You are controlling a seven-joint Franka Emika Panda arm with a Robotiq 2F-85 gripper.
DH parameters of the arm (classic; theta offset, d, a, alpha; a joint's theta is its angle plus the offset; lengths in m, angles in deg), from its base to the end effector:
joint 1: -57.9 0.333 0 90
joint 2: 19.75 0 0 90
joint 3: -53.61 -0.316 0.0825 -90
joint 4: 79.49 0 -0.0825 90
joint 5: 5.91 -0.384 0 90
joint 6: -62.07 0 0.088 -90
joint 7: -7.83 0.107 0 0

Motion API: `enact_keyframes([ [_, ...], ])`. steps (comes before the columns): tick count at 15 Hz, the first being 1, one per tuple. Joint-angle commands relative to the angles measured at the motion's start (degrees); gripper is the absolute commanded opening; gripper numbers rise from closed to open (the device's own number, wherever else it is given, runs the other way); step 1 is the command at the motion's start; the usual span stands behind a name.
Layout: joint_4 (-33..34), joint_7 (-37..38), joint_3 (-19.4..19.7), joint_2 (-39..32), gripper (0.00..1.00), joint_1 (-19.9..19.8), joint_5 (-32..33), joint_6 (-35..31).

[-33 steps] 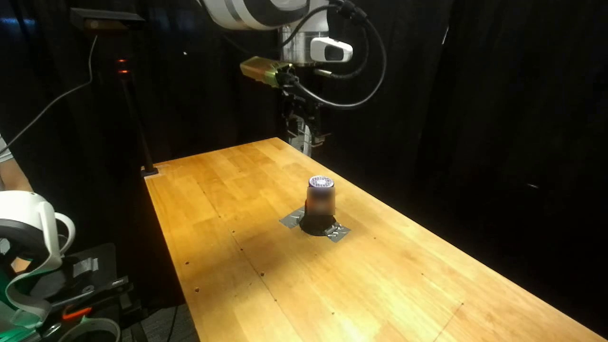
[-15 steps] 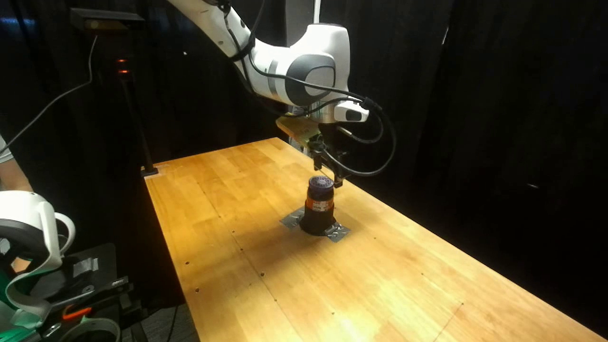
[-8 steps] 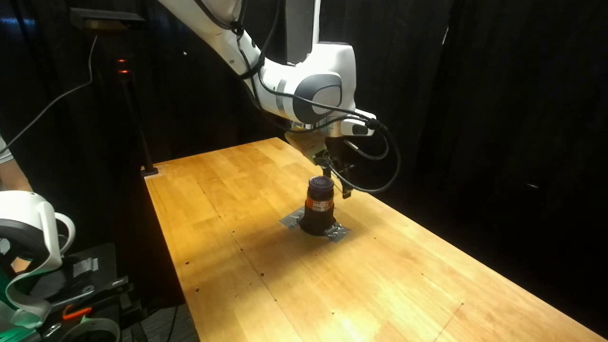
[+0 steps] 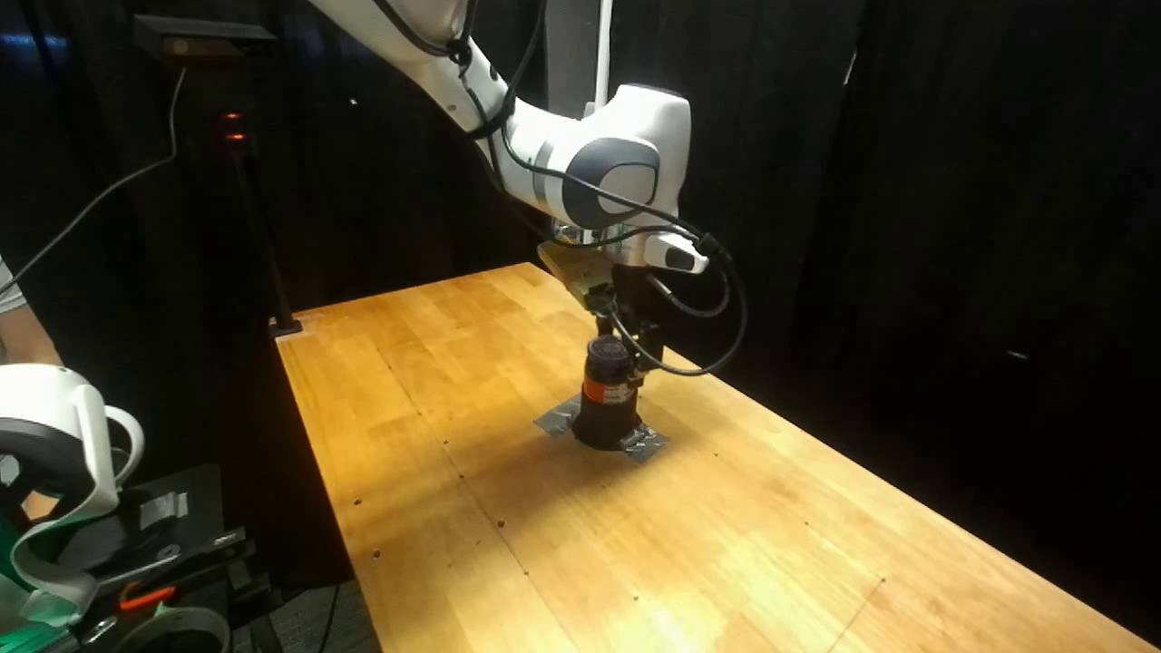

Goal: Put the elastic around the bottle

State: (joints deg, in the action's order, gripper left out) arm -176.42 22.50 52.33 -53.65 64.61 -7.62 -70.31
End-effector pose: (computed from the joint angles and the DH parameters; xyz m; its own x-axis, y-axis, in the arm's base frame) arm 0.6736 0.0935 0.2561 0.9900 -0.1402 0.0169 -0.1395 -0.9894 -0.0406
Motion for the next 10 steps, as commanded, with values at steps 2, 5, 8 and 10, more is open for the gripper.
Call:
enact_keyframes([
  [2,3.74,0.44,-0.75,-1.48,1.0,-0.67,-3.72,13.21],
  [5,4.78,0.67,-0.68,-1.88,1.0,-0.52,-4.4,15.52],
  [8,5.14,0.6,-0.84,-1.81,1.0,-0.68,-5.33,16.37],
  [10,4.37,0.49,-0.91,-0.99,1.0,-1.03,-6.26,16.06],
])
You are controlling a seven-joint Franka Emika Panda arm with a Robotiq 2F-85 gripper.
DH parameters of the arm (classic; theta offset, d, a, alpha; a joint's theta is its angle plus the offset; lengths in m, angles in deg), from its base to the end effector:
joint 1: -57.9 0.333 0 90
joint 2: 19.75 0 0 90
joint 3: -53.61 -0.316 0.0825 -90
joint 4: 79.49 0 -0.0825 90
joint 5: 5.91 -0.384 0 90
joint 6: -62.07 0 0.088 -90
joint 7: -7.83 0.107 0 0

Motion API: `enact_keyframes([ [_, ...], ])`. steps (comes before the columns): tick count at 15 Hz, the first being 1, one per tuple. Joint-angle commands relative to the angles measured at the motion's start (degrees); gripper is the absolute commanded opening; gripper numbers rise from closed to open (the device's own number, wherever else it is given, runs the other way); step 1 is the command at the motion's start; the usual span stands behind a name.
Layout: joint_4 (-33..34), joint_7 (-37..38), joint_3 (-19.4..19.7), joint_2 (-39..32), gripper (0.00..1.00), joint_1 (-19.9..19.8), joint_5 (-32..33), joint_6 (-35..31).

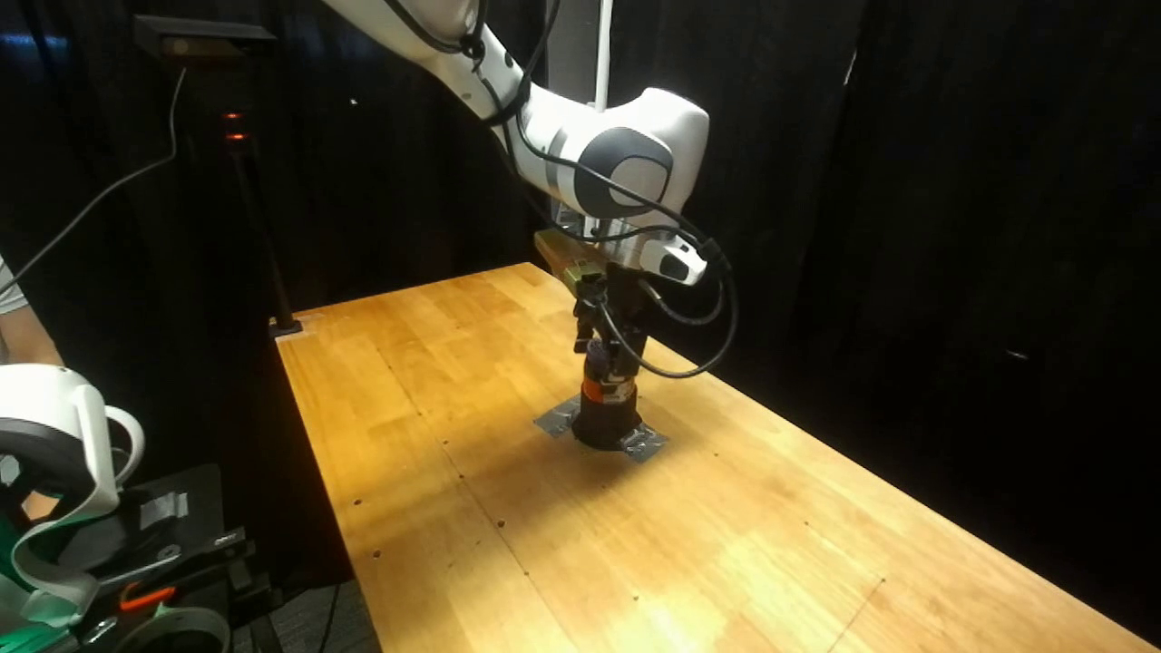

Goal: Put the elastic around the bottle

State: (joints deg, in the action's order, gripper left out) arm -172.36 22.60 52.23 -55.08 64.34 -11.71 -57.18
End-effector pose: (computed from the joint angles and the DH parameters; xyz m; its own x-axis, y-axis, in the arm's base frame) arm 0.6666 0.0948 0.2514 0.9690 -0.1729 -0.1766 -0.1842 -0.9816 -0.0499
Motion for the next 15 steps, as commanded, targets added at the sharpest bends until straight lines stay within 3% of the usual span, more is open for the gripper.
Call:
enact_keyframes([
  [1,0.03,0.39,-0.79,0.69,1.0,-0.99,-2.62,2.75],
  [15,-1.74,0.61,-0.58,3.12,1.0,-2.62,-6.6,9.81],
])
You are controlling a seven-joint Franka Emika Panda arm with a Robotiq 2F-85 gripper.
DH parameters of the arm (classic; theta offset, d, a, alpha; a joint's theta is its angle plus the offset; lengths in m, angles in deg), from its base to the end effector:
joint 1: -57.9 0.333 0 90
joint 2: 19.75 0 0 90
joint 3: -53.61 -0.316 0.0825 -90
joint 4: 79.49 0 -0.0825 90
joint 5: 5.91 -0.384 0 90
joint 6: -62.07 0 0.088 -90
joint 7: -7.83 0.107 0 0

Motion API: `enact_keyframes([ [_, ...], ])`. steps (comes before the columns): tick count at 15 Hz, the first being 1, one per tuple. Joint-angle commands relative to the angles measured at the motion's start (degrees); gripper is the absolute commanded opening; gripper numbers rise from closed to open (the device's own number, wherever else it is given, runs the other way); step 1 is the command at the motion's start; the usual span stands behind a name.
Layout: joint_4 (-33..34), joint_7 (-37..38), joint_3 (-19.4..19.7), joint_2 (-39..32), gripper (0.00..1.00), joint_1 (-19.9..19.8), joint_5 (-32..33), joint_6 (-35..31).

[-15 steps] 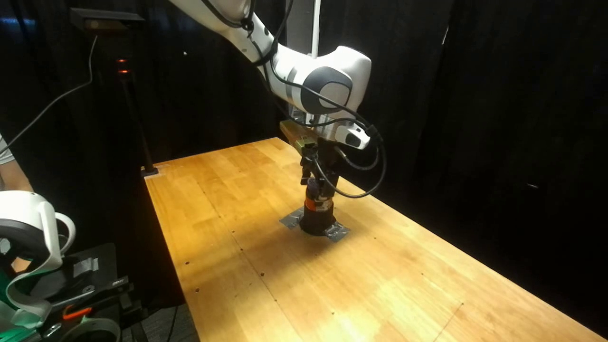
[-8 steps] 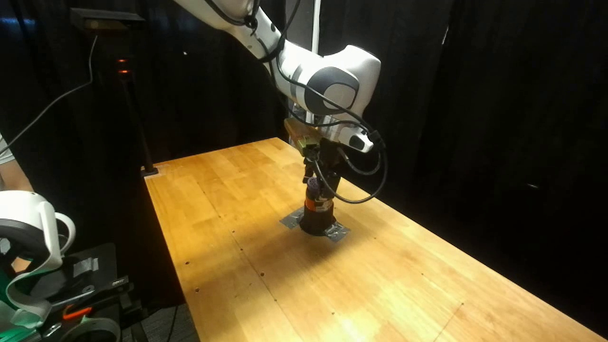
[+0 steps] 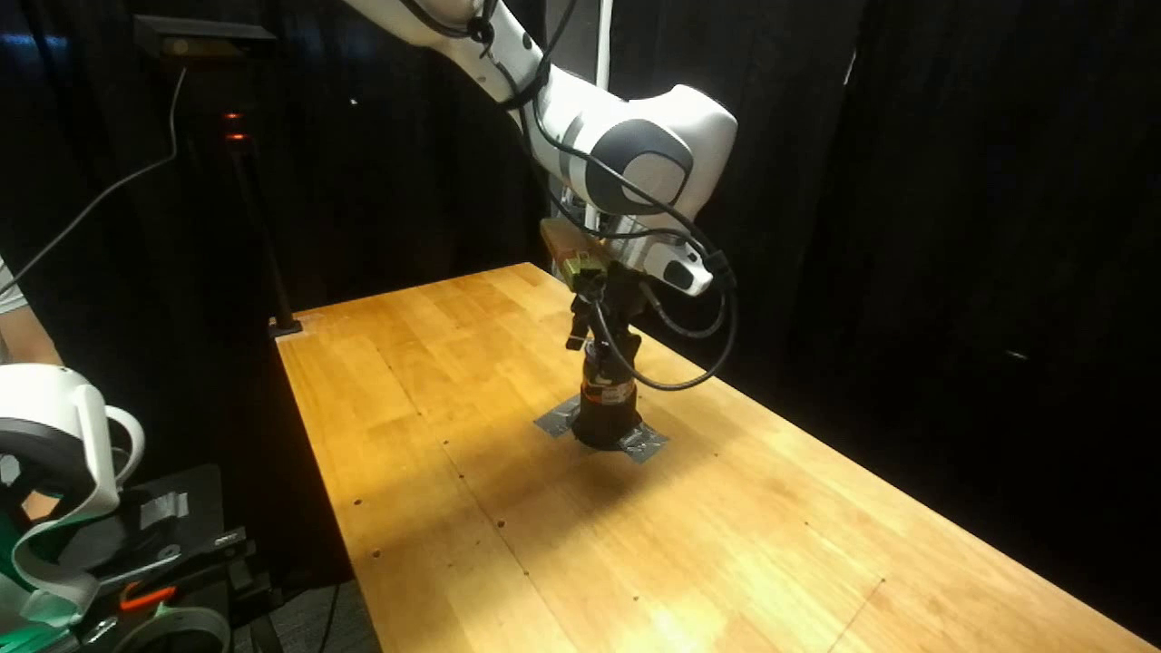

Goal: Put the elastic around the bottle

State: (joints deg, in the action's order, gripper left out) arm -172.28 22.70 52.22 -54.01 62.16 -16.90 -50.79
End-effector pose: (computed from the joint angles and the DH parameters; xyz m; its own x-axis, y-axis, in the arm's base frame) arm 0.6579 0.0757 0.2581 0.9295 -0.2330 -0.2857 -0.2696 -0.9582 -0.0954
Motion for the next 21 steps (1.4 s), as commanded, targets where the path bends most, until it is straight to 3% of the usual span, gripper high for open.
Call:
enact_keyframes([
  [1,-1.82,0.56,-0.56,2.09,1.0,-0.41,-1.41,3.35],
  [9,-3.46,0.72,-0.4,3.41,1.0,-0.58,-2.09,2.79],
  [18,-14.51,1.78,0.23,7.55,1.0,2.19,0.89,-6.9],
  [19,-15.81,1.76,0.31,8.12,0.75,2.39,1.23,-8.69],
  [21,-18.93,2.2,0.55,9.69,0.68,2.87,2.25,-13.45],
])
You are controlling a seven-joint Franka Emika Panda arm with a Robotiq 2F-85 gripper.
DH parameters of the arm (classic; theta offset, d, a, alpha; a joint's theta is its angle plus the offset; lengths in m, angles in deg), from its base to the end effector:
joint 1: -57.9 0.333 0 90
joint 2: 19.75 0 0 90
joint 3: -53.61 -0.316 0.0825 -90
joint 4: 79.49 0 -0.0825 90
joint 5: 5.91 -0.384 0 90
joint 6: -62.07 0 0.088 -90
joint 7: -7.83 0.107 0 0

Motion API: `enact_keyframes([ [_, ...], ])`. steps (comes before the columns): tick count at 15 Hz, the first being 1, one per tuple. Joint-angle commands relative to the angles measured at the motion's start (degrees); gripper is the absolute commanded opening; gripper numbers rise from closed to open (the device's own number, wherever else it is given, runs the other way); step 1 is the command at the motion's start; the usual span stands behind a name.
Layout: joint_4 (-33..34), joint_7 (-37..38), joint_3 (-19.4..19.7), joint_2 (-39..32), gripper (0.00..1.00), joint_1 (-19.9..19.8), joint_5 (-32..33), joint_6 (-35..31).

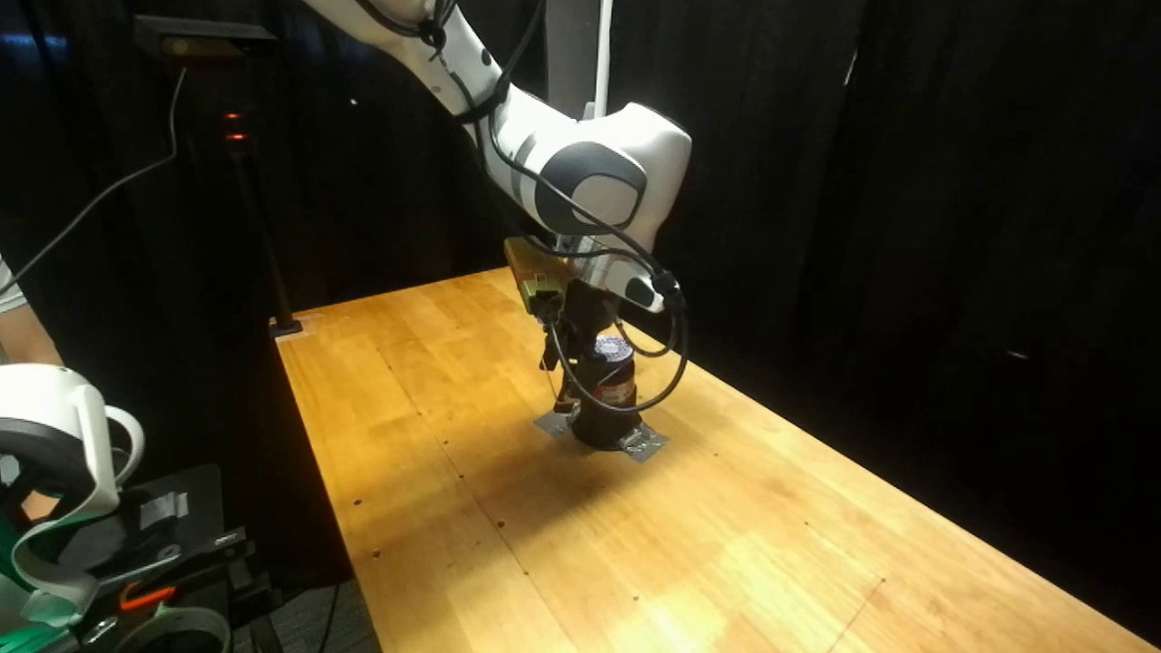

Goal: Put the elastic around the bottle

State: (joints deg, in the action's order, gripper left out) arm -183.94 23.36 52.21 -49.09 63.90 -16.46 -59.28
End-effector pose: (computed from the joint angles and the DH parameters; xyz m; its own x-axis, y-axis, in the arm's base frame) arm 0.6183 0.0879 0.2392 0.9382 -0.2359 -0.2532 -0.2631 -0.9615 -0.0790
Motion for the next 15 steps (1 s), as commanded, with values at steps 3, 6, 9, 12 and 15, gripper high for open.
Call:
enact_keyframes([
  [3,-12.64,2.87,0.89,7.73,0.42,1.78,3.61,-12.74],
  [6,-18.41,4.59,0.88,11.0,0.19,2.12,4.42,-21.06],
  [9,-23.91,4.82,0.23,13.79,0.1,2.06,3.43,-30.45],
  [12,-28.85,4.43,-0.8,15.83,0.11,1.75,1.8,-40.1],
  [15,-32.73,4.75,-0.89,16.25,0.13,2.17,1.48,-51.01],
])
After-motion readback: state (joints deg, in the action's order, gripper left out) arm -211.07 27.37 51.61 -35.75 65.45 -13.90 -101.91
